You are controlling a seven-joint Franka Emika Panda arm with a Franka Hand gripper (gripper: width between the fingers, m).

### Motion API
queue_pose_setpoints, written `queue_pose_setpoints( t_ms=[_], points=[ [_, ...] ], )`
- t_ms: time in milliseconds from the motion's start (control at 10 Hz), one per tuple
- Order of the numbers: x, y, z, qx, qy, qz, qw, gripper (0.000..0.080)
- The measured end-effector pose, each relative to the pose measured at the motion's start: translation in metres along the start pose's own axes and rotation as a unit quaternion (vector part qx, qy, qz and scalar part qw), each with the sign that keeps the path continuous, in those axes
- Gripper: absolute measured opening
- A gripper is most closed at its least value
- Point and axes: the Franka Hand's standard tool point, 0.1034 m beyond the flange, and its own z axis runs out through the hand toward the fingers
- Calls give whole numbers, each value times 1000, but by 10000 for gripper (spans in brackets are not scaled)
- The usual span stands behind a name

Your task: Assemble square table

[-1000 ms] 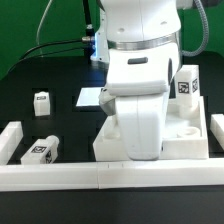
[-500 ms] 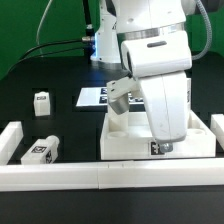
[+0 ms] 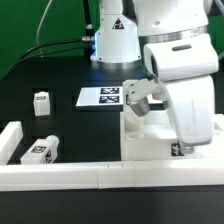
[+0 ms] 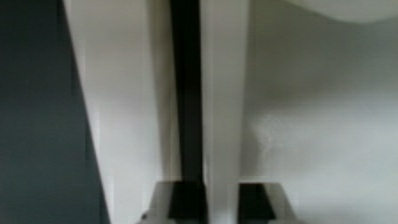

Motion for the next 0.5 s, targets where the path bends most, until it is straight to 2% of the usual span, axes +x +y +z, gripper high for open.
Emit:
queue_pose_setpoints(
  t_ms=[200,500],
  points=[
    [0,4,3,8,-1,-9,1000,55],
    [-1,6,3,8,-1,-5,1000,55]
  ],
)
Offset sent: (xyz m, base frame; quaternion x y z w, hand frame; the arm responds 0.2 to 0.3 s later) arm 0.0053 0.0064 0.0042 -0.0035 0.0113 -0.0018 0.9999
